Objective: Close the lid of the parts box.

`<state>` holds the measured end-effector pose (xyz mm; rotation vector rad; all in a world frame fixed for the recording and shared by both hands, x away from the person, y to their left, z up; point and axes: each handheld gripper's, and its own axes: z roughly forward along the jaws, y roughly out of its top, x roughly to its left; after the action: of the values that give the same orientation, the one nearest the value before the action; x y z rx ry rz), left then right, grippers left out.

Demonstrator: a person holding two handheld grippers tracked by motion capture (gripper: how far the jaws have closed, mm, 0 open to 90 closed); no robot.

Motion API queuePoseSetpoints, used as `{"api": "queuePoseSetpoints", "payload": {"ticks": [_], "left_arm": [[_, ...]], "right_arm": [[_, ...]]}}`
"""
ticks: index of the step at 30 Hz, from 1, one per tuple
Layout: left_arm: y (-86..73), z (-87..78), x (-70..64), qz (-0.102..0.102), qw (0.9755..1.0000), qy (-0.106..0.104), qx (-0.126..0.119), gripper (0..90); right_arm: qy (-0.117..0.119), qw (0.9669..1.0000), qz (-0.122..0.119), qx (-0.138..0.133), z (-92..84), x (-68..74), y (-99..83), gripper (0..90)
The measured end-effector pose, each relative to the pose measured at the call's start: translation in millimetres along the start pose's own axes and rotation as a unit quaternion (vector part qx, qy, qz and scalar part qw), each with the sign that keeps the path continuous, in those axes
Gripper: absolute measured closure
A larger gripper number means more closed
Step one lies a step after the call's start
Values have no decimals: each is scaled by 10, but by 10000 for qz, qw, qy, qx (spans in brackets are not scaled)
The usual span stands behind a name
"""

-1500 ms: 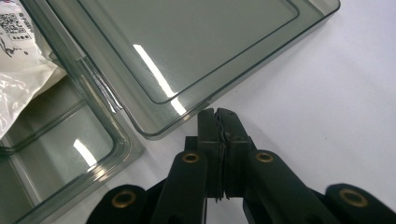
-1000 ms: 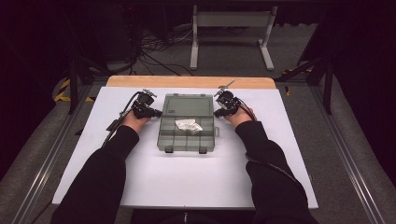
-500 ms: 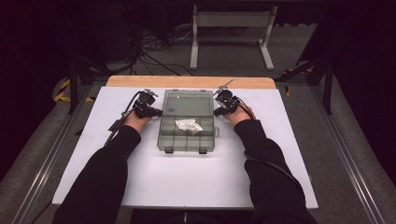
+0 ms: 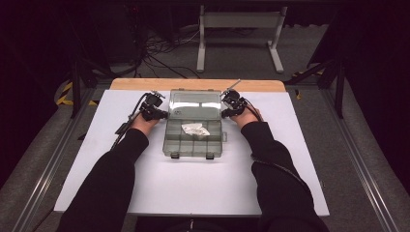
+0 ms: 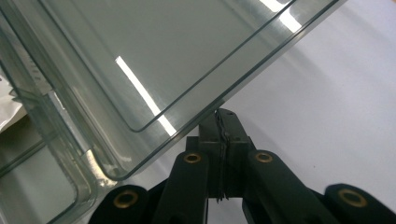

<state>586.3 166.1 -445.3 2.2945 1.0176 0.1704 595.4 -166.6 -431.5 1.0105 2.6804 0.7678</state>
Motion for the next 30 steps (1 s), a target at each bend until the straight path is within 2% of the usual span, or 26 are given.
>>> {"api": "queuePoseSetpoints", "payload": {"ticks": [2,9,21,22,30], "left_arm": [[8,-2,-1,41,10000,58,0,897],[5,-17,-12,18,10000,65,6,897],[19,-86,5,5,9998,78,-192,896],[16,-94,-2,-97,9997,48,-220,896],[38,-150,-5,-54,9991,122,-397,897]], "right_arm": [[-5,10000,8,1,5,0,8,897],[6,10000,42,-77,4,1,3,899],[-59,9994,64,-331,-71,-8,28,899],[-81,9993,53,-360,-80,-4,33,900],[-168,9982,40,-570,-168,-8,64,900]]}}
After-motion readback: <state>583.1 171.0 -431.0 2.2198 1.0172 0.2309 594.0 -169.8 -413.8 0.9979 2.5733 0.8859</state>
